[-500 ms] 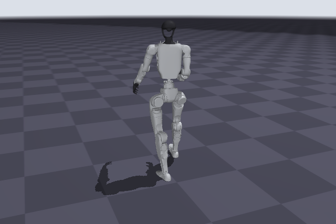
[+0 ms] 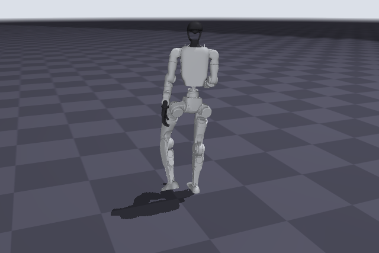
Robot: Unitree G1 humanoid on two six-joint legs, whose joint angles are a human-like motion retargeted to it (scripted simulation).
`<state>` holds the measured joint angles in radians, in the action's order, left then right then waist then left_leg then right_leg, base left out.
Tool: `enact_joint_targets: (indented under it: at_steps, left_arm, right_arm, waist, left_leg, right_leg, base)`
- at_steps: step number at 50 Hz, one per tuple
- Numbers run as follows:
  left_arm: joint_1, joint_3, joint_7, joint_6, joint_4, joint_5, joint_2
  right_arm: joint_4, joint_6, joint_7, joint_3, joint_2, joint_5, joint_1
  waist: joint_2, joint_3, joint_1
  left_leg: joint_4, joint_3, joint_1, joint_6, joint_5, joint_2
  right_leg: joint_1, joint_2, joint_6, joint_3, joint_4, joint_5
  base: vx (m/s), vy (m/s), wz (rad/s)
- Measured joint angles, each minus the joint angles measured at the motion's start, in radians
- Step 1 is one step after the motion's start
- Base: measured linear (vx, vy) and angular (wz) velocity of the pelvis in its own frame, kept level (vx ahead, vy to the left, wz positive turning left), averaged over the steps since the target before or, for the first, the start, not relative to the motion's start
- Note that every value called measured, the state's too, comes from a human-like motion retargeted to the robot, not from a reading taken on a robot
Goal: Walk run
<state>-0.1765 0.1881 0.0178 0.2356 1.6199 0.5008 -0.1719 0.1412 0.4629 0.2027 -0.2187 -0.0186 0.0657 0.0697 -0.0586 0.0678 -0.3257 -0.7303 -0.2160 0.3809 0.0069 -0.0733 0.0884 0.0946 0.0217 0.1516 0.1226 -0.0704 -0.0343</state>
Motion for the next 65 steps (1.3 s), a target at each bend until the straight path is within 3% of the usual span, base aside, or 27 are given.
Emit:
enact_joint_targets:
  at_steps: [5, 10, 15, 18, 20, 22, 25, 27, 30, 34, 40, 47, 50, 52, 54, 58, 60, 61, 62, 65]
  left_arm:
    - [-0.124, 0.071, -0.076, -0.035, 0.046, 0.003, 0.055]
    - [-0.190, 0.158, -0.112, -0.056, 0.054, 0.007, 0.092]
    - [-0.207, 0.181, -0.119, -0.063, 0.072, -0.020, 0.077]
    - [-0.186, 0.168, -0.118, -0.074, 0.080, -0.028, 0.045]
    - [-0.158, 0.165, -0.116, -0.078, 0.080, -0.046, 0.026]
    - [-0.096, 0.147, -0.114, -0.086, 0.080, -0.071, -0.006]
    - [0.031, 0.108, -0.099, -0.098, 0.064, -0.115, -0.054]
    - [0.125, 0.092, -0.094, -0.104, 0.032, -0.142, -0.073]
    - [0.253, 0.099, -0.100, -0.100, -0.050, -0.144, -0.083]
    - [0.398, 0.076, -0.102, -0.047, -0.184, -0.178, -0.091]
    - [0.542, 0.038, -0.109, 0.018, -0.362, -0.229, -0.112]
    - [0.540, 0.014, -0.007, 0.093, -0.466, -0.220, -0.115]
    - [0.500, 0.005, 0.016, 0.113, -0.444, -0.192, -0.107]
    - [0.462, 0.006, 0.005, 0.110, -0.398, -0.169, -0.096]
    - [0.417, 0.016, -0.013, 0.101, -0.335, -0.142, -0.085]
    - [0.322, 0.005, -0.016, 0.084, -0.168, -0.109, -0.064]
    - [0.281, -0.024, -0.007, 0.059, -0.088, -0.110, -0.070]
    - [0.261, -0.035, -0.006, 0.043, -0.061, -0.097, -0.075]
    - [0.239, -0.044, -0.005, 0.028, -0.040, -0.081, -0.078]
    - [0.155, -0.043, -0.006, -0.011, -0.018, -0.016, -0.065]
  right_arm:
    - [-0.025, 0.001, -0.003, 0.019, -0.026, 0.017, -0.035]
    - [-0.040, 0.015, 0.003, 0.056, -0.016, 0.021, -0.020]
    - [-0.022, 0.036, 0.020, 0.059, 0.012, 0.058, 0.057]
    - [0.007, 0.036, -0.002, 0.066, 0.024, 0.083, 0.107]
    - [0.023, 0.033, -0.017, 0.052, 0.028, 0.085, 0.134]
    - [0.031, 0.030, -0.019, 0.047, 0.034, 0.078, 0.144]
    - [0.032, 0.018, -0.013, 0.046, 0.035, 0.066, 0.135]
    - [0.031, 0.012, -0.025, 0.054, 0.034, 0.060, 0.115]
    - [0.026, 0.002, -0.033, 0.075, 0.035, 0.060, 0.100]
    - [0.001, 0.012, -0.020, 0.099, 0.031, 0.050, 0.115]
    - [-0.020, 0.017, -0.011, 0.107, 0.034, 0.053, 0.145]
    - [-0.016, 0.013, -0.013, 0.106, 0.048, 0.058, 0.177]
    - [-0.011, 0.006, -0.033, 0.115, 0.051, 0.064, 0.192]
    - [-0.012, 0.005, -0.038, 0.117, 0.049, 0.059, 0.211]
    - [-0.008, 0.006, -0.039, 0.110, 0.048, 0.058, 0.227]
    - [0.000, -0.008, -0.044, 0.094, 0.035, 0.067, 0.234]
    - [-0.003, -0.016, -0.038, 0.076, 0.017, 0.054, 0.217]
    - [-0.005, -0.015, -0.030, 0.070, 0.010, 0.041, 0.203]
    - [-0.006, -0.015, -0.023, 0.065, 0.005, 0.028, 0.186]
    - [0.005, -0.017, -0.015, 0.067, -0.001, 0.001, 0.119]
  waist:
    - [0.026, 0.020, 0.064]
    - [0.012, 0.003, 0.136]
    - [-0.018, -0.041, 0.209]
    - [-0.026, -0.100, 0.224]
    - [-0.044, -0.127, 0.218]
    - [-0.027, -0.131, 0.191]
    - [0.018, -0.123, 0.176]
    - [0.040, -0.117, 0.193]
    - [0.068, -0.107, 0.187]
    - [0.093, -0.099, 0.102]
    - [0.060, -0.088, 0.047]
    - [0.088, -0.086, 0.027]
    - [0.098, -0.096, 0.010]
    - [0.109, -0.110, -0.016]
    - [0.119, -0.124, -0.043]
    - [0.114, -0.127, -0.048]
    - [0.077, -0.128, -0.034]
    - [0.060, -0.130, -0.033]
    - [0.049, -0.131, -0.037]
    - [0.040, -0.127, -0.053]
  left_leg:
    - [0.372, 0.010, 0.086, 0.034, 0.030, -0.062]
    - [0.708, 0.005, 0.128, 0.057, 0.141, -0.161]
    - [0.647, -0.085, 0.105, 0.108, 0.149, -0.135]
    - [0.648, -0.029, 0.073, 0.091, 0.041, -0.154]
    - [0.628, -0.002, 0.060, 0.111, 0.029, -0.164]
    - [0.605, 0.035, 0.033, 0.124, 0.059, -0.153]
    - [0.596, 0.064, -0.035, 0.133, 0.120, -0.114]
    - [0.597, 0.064, -0.079, 0.127, 0.155, -0.092]
    - [0.619, 0.061, -0.156, 0.121, 0.184, -0.082]
    - [0.645, 0.116, -0.240, 0.115, 0.212, -0.101]
    - [0.667, 0.140, -0.365, 0.102, 0.276, -0.164]
    - [0.669, 0.141, -0.464, 0.051, 0.342, -0.133]
    - [0.642, 0.154, -0.487, 0.022, 0.339, -0.122]
    - [0.615, 0.178, -0.498, -0.011, 0.285, -0.108]
    - [0.568, 0.203, -0.498, -0.059, 0.178, -0.087]
    - [0.343, 0.248, -0.449, -0.169, -0.167, -0.072]
    - [0.161, 0.232, -0.381, -0.200, -0.298, -0.104]
    - [0.077, 0.219, -0.339, -0.187, -0.334, -0.110]
    - [-0.002, 0.211, -0.295, -0.174, -0.339, -0.109]
    - [-0.160, 0.195, -0.159, -0.125, -0.168, -0.072]
  right_leg:
    - [-0.090, -0.082, 0.013, -0.011, 0.032, -0.047]
    - [-0.155, -0.098, 0.019, -0.013, 0.040, -0.081]
    - [-0.214, -0.111, -0.011, -0.035, 0.001, -0.031]
    - [-0.230, -0.104, -0.085, 0.016, -0.042, 0.109]
    - [-0.227, -0.081, -0.157, 0.026, -0.110, 0.270]
    - [-0.189, -0.109, -0.229, 0.003, -0.226, 0.428]
    - [-0.078, -0.183, -0.308, -0.015, -0.476, 0.552]
    - [-0.010, -0.174, -0.302, -0.005, -0.595, 0.465]
    - [0.090, -0.113, -0.231, 0.048, -0.691, 0.301]
    - [0.191, -0.031, -0.229, 0.081, -0.597, 0.123]
    - [0.269, 0.128, -0.264, 0.060, -0.194, 0.086]
    - [0.363, 0.163, -0.293, 0.097, 0.101, 0.044]
    - [0.359, 0.150, -0.199, 0.114, 0.021, 0.032]
    - [0.340, 0.155, -0.203, 0.191, 0.002, 0.075]
    - [0.315, 0.115, -0.191, 0.088, 0.002, 0.130]
    - [0.248, 0.107, -0.142, 0.066, -0.026, 0.117]
    - [0.204, 0.131, -0.110, 0.109, -0.024, 0.100]
    - [0.187, 0.128, -0.092, 0.100, -0.022, 0.086]
    - [0.171, 0.121, -0.077, 0.087, -0.020, 0.072]
    - [0.125, 0.096, -0.058, 0.079, -0.009, 0.040]
  base:
    - [0.80, -0.15, -0.40]
    - [0.79, -0.09, -0.37]
    - [0.93, -0.04, -0.42]
    - [0.89, -0.02, -0.16]
    - [1.11, 0.00, -0.04]
    - [0.93, -0.03, 0.45]
    - [0.85, -0.09, 0.23]
    - [0.54, 0.01, -0.48]
    - [0.70, 0.03, 0.19]
    - [0.71, -0.05, 1.20]
    - [0.63, -0.13, 0.50]
    - [0.68, -0.27, 0.10]
    - [0.76, -0.37, 0.36]
    - [0.82, -0.40, 0.71]
    - [0.85, -0.47, 0.55]
    - [0.82, -0.47, 0.04]
    - [0.73, -0.38, -0.49]
    - [0.67, -0.38, -0.31]
    - [0.55, -0.34, 0.18]
    - [0.71, -0.42, 0.06]
